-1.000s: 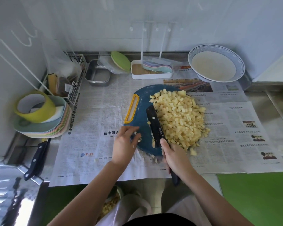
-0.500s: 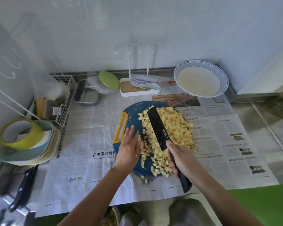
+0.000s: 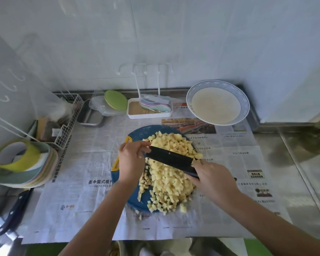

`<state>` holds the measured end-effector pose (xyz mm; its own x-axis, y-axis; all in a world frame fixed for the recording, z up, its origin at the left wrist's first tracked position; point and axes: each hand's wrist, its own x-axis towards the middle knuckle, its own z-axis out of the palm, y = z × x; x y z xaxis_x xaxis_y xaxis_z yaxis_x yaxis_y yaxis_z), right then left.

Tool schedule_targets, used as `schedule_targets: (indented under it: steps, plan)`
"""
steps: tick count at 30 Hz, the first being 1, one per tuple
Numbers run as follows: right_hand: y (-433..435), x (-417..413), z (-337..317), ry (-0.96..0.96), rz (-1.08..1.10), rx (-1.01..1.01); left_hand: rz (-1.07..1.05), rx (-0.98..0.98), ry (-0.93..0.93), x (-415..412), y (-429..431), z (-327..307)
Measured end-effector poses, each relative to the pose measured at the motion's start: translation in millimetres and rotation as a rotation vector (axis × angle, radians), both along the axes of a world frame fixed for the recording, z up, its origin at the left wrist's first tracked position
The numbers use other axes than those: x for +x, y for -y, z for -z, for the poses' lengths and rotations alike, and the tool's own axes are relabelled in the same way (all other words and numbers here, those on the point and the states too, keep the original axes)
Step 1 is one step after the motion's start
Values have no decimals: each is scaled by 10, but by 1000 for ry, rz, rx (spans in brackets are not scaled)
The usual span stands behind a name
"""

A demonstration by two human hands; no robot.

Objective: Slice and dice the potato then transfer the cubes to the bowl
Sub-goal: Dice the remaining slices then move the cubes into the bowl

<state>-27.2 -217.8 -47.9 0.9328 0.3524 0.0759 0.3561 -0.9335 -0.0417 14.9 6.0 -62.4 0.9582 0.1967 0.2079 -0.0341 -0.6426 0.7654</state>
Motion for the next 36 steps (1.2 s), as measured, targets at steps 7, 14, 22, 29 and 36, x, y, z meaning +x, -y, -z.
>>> schedule_targets:
  steps: [7, 14, 22, 29, 36]
  plan:
    - [297, 142, -34, -261, 91, 369, -211, -139, -117, 10, 312, 22]
    - [245, 322, 27, -584, 112, 879, -372, 40, -250, -34, 654, 137]
    - [-214, 493, 144, -441, 100, 740, -393, 51, -179, -157, 907, 145]
    - [-100, 672, 170, -326, 3, 468, -216, 265, 96, -368, 716, 189]
    - [121, 665, 173, -161, -194, 229, 126, 485, 94, -469, 709, 267]
